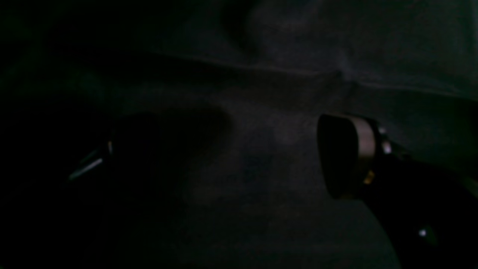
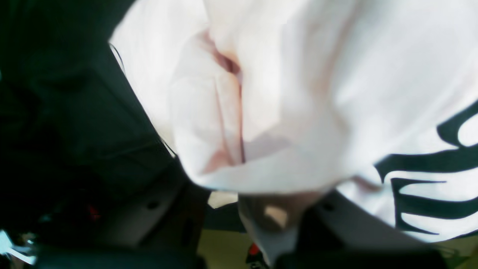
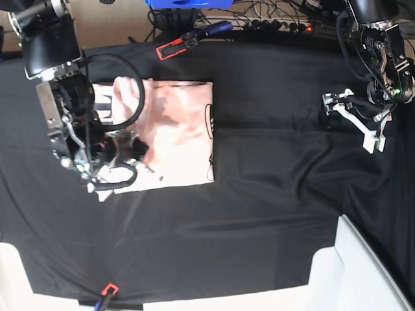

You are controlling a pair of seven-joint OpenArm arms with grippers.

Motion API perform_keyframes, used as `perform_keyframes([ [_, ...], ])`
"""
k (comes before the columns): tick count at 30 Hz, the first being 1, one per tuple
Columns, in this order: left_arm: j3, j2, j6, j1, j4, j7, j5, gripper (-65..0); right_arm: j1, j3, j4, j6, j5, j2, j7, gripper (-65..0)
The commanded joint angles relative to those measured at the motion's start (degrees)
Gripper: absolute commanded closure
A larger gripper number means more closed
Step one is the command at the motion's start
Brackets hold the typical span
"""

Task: Fold the T-shirt properly
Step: 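Lift the shirt end with the right gripper and fold it over the shirt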

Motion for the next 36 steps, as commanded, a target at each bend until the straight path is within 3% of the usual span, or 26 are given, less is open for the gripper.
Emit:
perform_keyframes([
  [1, -0.1, -1.0, -0.3, -0.4, 1.1, -0.9, -0.5, -65.0, 2.0, -0.5, 0.3, 0.0, 0.5, 0.1, 0.3, -0.1],
  [13, -0.1, -1.0, -0.3, 0.6, 1.1, -0.9, -0.5, -65.0, 4.9, -1.9, -1.1, 0.0, 0.4, -0.2, 0.0, -0.1],
  [20, 0.0, -1.0, -0.3, 0.4, 1.1, -0.9, -0.5, -65.0, 7.0, -10.1, -2.1, 0.0, -4.0, -1.1, -0.2, -0.1],
  [25, -0.1, -1.0, -0.3, 0.7, 1.0, -0.9, -0.5, -65.0, 7.4, -13.6, -4.4, 0.0, -12.5, -3.7, -0.6, -0.1],
  [36, 0.0, -1.0, -0.3, 0.7, 0.9, -0.9, -0.5, -65.0, 8.2, -15.6, -7.2, 0.0, -34.0, -10.3, -7.4, -0.1],
])
